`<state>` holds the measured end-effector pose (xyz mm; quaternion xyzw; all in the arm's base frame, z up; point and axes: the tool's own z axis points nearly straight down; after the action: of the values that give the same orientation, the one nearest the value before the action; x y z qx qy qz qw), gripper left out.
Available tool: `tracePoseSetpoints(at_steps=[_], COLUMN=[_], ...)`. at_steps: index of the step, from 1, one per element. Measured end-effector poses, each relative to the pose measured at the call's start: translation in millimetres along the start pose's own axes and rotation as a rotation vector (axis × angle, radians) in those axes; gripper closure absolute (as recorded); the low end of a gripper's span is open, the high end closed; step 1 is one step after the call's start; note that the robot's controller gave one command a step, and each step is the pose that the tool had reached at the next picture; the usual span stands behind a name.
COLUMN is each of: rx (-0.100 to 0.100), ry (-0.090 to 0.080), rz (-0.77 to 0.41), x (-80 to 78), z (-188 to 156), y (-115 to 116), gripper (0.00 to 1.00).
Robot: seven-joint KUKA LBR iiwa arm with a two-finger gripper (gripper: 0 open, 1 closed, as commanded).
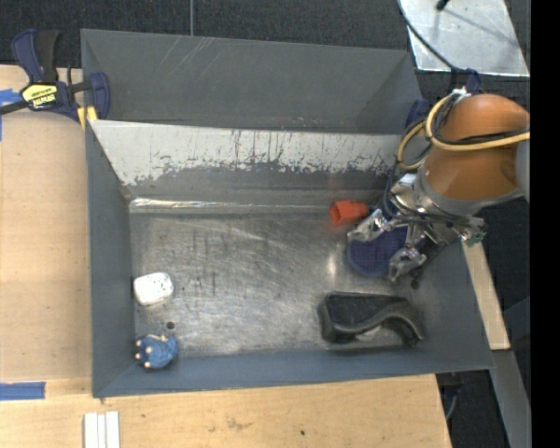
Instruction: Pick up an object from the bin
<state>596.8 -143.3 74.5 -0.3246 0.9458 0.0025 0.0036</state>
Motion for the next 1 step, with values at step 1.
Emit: tracePoseSetpoints(at_steps=[1], rx=[0.003], ry=[0.005], rz=[0.021], x=[14.8], z=[-26.4], y=[21.9], gripper=[1.0])
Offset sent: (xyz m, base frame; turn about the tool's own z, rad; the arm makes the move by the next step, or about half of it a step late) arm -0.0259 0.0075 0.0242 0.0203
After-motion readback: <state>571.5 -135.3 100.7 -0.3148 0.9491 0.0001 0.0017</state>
